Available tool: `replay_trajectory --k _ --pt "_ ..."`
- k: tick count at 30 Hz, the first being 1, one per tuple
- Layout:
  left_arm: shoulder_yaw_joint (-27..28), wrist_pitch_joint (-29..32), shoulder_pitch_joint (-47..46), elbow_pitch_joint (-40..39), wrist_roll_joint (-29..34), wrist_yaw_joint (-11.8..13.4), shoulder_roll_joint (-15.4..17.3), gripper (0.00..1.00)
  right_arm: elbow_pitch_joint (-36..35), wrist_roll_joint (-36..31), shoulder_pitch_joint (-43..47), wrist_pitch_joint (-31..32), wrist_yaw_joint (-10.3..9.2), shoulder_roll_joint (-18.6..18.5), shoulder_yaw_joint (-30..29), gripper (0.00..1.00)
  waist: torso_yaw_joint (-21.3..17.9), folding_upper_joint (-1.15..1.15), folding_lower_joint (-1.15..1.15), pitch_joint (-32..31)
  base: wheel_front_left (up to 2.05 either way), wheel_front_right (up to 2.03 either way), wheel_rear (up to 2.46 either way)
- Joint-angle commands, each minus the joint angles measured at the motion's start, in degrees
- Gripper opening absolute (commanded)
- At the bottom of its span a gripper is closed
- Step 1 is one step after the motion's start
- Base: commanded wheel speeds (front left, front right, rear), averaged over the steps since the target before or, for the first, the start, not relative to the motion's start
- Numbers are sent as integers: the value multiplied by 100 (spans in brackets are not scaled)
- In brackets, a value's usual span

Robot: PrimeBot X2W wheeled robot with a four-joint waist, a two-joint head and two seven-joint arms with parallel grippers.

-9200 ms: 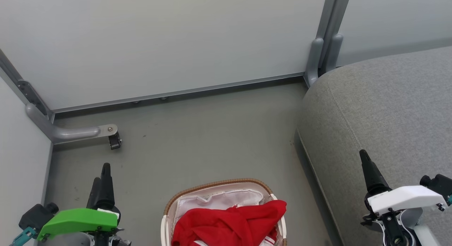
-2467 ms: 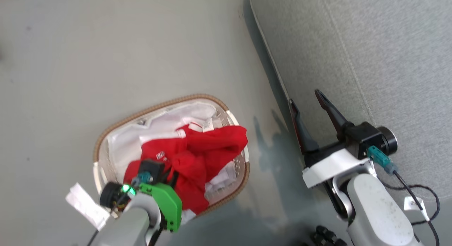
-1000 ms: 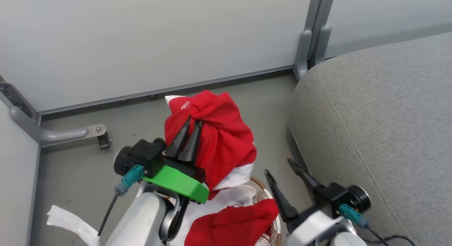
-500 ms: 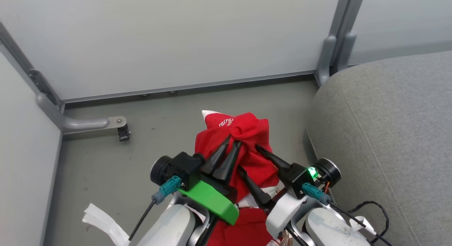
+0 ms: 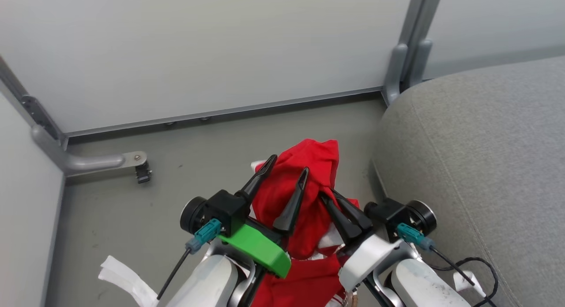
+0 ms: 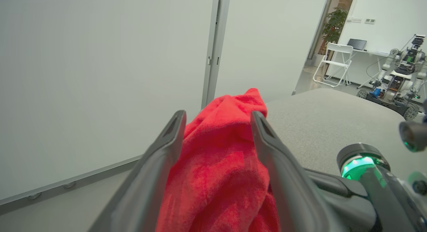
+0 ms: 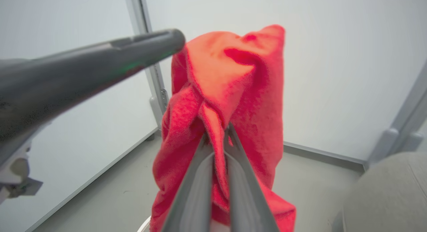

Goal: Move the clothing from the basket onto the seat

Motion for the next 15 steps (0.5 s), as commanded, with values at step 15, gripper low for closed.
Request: replay_trajectory --k 15 --pt "220 2 -37 -65 270 0 0 100 -364 -96 482 -27 -8 -66 -573 0 -2766 0 0 415 0 0 0"
